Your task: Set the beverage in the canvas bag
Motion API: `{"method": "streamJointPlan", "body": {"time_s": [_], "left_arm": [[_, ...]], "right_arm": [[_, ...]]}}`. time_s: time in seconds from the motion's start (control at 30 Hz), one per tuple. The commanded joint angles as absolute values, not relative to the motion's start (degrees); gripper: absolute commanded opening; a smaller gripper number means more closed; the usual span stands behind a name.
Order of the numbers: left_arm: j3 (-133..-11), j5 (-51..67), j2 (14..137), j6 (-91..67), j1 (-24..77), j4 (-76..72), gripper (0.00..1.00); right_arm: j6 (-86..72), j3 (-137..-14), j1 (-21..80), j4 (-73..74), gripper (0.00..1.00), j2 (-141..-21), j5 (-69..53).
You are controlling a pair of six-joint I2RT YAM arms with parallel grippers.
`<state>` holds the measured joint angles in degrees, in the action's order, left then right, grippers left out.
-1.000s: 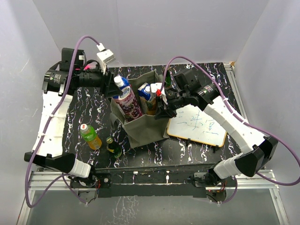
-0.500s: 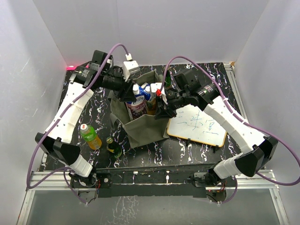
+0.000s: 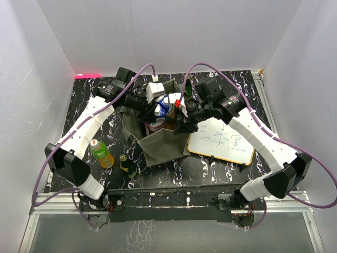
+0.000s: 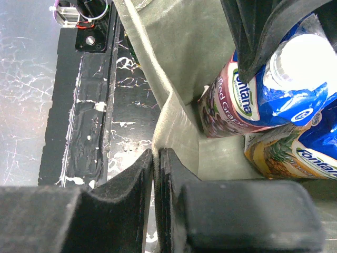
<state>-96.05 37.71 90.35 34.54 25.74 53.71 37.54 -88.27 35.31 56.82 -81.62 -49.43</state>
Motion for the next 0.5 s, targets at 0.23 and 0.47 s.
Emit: {"method": "streamJointPlan", "body": {"time_s": [0.23,0.47], "left_arm": [[-91.73,38.54,83.06,38.99,25.91,45.13,0.01],[-86.48,38.43,82.21,40.2,25.97,42.84,0.06]], "right_arm": [[36.69,-87.59,35.66,55.44,0.15,-80.6,-49.48],[36.65,-87.45,35.6,55.28,0.15,-80.41,-49.56]]}}
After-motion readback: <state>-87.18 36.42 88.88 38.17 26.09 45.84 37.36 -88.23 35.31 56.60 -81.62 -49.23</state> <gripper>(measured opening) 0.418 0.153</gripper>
